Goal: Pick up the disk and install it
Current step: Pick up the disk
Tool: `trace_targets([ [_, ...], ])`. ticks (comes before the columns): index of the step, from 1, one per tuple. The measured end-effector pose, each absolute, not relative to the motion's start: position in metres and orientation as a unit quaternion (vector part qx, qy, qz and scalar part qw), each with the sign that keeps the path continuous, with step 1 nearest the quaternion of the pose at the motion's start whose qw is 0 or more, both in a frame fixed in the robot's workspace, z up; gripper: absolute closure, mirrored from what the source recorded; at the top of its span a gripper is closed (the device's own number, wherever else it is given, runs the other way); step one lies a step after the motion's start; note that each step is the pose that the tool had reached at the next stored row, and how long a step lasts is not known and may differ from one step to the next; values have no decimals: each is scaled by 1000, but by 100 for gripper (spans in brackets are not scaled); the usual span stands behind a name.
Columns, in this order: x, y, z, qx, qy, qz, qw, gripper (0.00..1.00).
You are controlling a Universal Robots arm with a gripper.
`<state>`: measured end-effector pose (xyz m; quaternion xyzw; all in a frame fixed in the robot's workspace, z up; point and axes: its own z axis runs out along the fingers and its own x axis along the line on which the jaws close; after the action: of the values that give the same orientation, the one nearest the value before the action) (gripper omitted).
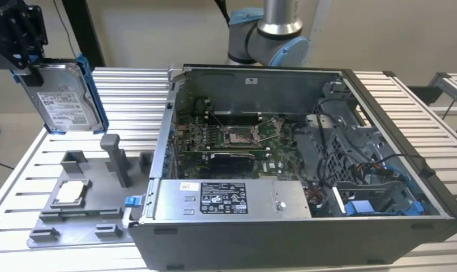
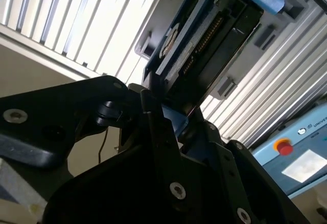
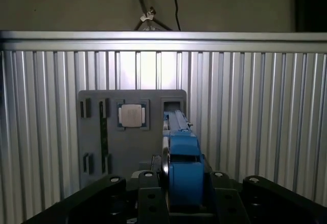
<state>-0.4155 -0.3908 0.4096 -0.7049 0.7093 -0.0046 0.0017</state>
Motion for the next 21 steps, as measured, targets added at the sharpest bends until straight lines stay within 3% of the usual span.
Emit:
trace_targets([
  [21,-416,-391,438,-705,709,-5,2,100],
])
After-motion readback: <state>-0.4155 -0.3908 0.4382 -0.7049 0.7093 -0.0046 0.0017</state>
